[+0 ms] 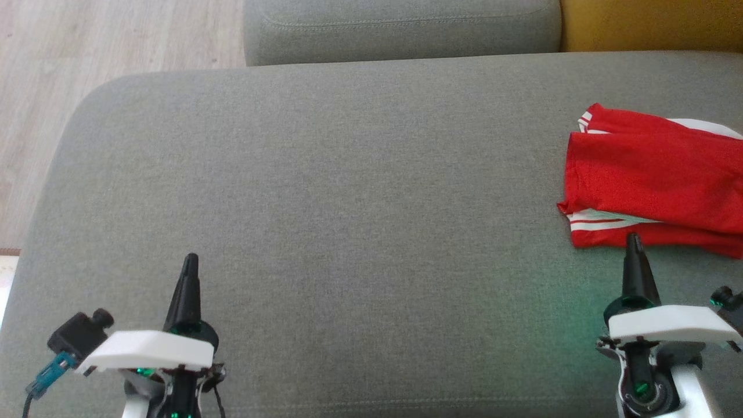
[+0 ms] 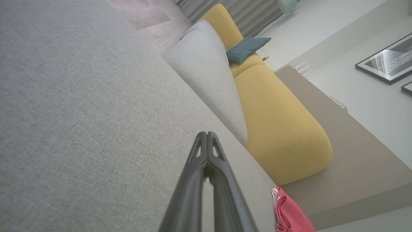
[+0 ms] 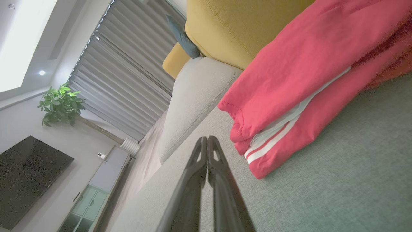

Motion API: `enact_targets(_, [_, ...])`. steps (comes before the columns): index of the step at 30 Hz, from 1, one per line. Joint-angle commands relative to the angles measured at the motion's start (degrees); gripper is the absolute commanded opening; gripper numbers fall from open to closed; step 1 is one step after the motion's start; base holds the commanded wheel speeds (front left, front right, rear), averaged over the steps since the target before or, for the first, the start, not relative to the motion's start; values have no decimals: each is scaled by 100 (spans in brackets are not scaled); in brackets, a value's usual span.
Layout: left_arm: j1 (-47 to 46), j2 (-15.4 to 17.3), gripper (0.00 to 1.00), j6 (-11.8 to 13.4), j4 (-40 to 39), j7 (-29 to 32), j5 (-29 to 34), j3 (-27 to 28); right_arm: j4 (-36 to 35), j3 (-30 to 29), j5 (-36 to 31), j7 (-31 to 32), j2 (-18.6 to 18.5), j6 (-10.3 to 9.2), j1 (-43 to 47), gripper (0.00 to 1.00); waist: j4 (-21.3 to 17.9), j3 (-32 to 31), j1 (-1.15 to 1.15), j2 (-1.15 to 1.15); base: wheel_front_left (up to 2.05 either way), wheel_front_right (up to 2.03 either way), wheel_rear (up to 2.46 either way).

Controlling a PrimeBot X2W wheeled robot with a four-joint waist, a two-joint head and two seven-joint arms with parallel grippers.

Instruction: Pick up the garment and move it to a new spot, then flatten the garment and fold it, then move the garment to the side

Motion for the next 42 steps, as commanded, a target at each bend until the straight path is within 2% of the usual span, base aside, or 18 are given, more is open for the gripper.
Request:
enact_targets(1, [-314, 97, 0, -30, -159, 50, -180, 154, -229, 23, 205, 77, -91, 6, -217, 0, -1, -6, 0, 0, 0, 0, 0])
enact_targets(42, [-498, 136, 0, -168, 124, 731, -2590, 636, -286, -194, 2895, 757, -103, 10, -201, 0, -32, -148, 0, 0, 0, 0, 0])
